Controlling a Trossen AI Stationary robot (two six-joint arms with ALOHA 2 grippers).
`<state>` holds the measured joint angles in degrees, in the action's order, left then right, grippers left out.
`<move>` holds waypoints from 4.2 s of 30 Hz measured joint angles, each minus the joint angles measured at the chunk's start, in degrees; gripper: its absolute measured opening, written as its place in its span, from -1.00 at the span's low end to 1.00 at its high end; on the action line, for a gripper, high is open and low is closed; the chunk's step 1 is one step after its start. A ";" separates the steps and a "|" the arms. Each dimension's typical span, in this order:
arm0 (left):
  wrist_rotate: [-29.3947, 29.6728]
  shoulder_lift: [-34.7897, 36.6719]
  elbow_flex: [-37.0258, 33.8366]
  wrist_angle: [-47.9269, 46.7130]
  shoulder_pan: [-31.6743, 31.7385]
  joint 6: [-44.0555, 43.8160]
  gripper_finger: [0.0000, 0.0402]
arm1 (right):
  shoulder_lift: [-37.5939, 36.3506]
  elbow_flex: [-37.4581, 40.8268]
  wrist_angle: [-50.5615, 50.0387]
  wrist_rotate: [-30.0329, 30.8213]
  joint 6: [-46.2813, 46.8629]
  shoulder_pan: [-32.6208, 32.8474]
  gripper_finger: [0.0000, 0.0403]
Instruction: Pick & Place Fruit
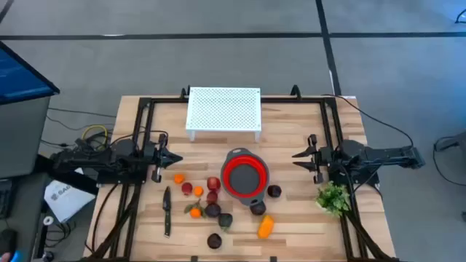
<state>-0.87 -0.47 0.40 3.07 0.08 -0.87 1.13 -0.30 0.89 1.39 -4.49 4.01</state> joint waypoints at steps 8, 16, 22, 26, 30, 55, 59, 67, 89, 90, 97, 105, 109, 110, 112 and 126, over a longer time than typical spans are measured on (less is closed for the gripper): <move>0.00 0.00 0.02 0.00 0.00 0.00 -1.00 | 0.00 -0.02 0.00 0.00 -0.02 0.00 -0.52; 0.00 0.00 0.02 0.00 -0.02 -0.02 -1.00 | 0.00 0.00 0.00 0.00 0.00 0.01 -0.52; 0.00 0.00 0.02 0.01 0.00 -0.02 -1.00 | 0.00 -0.01 -0.02 -0.01 -0.01 0.00 -0.52; 0.00 -0.01 0.02 0.00 -0.01 -0.02 -1.00 | 0.00 -0.01 -0.02 0.00 0.00 0.00 -0.52; 0.00 -0.01 0.02 0.00 0.00 -0.02 -1.00 | 0.00 -0.02 0.03 0.06 -0.70 0.00 -0.52; 1.27 -0.02 0.02 3.62 -0.02 1.96 -1.00 | 0.00 0.00 40.06 -1.38 7.68 -0.32 -0.52; 1.90 -0.02 0.02 3.98 0.00 2.25 -1.00 | 0.57 0.00 39.49 2.34 10.93 -0.33 -0.52; 2.66 -0.02 0.02 5.00 -0.02 2.32 -1.00 | 9.99 -0.17 42.04 2.77 13.49 -0.28 -0.52; 3.46 -3.24 0.04 6.01 -0.02 2.17 -1.00 | 67.20 -44.32 -12.11 10.50 26.21 -7.91 -0.31; 3.46 -3.76 0.04 6.04 -0.02 2.16 -1.00 | 69.50 -47.46 -17.33 10.51 26.69 -8.27 -0.24; 3.46 -7.54 0.04 7.05 -0.02 2.08 -1.00 | 86.60 -61.30 -37.54 5.80 26.80 -9.18 0.22; 3.44 -11.13 0.04 7.87 -0.01 1.90 -1.00 | 98.49 -68.16 -42.82 4.25 26.16 -7.12 0.22; 3.45 -12.41 0.04 8.66 -0.02 1.90 -1.00 | 100.91 -69.76 -42.83 4.31 25.50 -6.58 -0.04; 3.45 -12.66 0.07 8.86 -0.01 1.90 -1.00 | 101.28 -70.09 -43.02 4.29 25.46 -6.58 -0.14; 3.43 -12.82 0.07 8.73 -0.01 1.90 -1.00 | 101.39 -70.27 -42.83 4.31 25.40 -6.62 -0.36; 3.44 -13.20 0.07 9.69 -0.01 1.86 -1.00 | 91.74 -70.33 -34.77 -6.65 29.84 -11.63 -0.92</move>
<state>2.58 -13.67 0.47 12.76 0.07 0.99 92.86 -70.63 -33.89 -5.26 25.35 -7.62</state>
